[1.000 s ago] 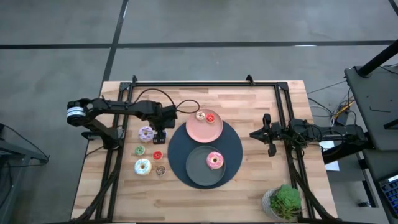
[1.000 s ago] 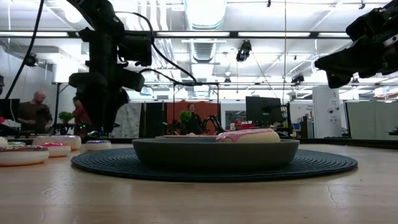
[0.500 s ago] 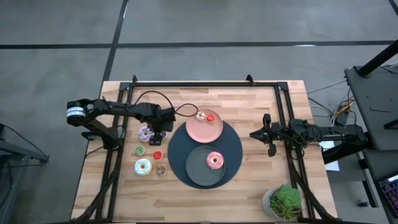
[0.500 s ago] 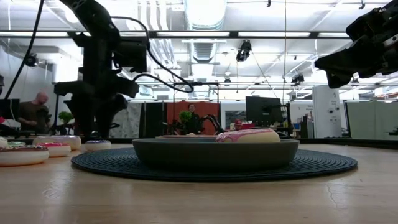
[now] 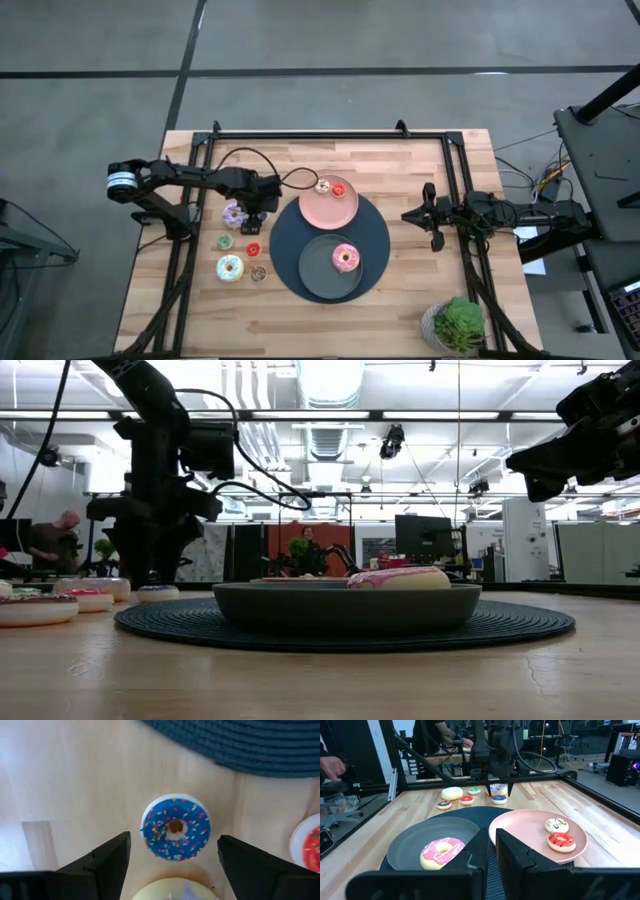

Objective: Pick & Place donuts
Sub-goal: Put the small blue donut on the pink plate

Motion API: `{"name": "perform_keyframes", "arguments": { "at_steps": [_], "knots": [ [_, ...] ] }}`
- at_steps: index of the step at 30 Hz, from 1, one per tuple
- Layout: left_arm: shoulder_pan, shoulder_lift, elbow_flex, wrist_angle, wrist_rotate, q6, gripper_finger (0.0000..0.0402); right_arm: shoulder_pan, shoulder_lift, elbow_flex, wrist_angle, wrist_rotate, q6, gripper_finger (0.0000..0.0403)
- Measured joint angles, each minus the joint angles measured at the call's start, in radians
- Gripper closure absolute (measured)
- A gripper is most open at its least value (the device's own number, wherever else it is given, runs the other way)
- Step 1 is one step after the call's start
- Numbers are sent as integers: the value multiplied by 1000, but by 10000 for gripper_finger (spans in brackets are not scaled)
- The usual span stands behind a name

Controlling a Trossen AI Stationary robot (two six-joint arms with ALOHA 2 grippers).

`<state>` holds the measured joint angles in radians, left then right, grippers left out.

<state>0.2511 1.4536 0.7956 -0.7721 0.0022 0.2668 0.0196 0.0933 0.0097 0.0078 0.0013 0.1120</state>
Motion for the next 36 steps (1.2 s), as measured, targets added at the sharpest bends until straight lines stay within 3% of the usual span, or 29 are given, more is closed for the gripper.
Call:
{"name": "perform_keyframes", "arguments": {
  "at_steps": [36],
  "knots": [
    [-5, 68, -17, 77, 1, -5, 139, 0, 0, 0, 0, 0, 0, 374]
  ]
}}
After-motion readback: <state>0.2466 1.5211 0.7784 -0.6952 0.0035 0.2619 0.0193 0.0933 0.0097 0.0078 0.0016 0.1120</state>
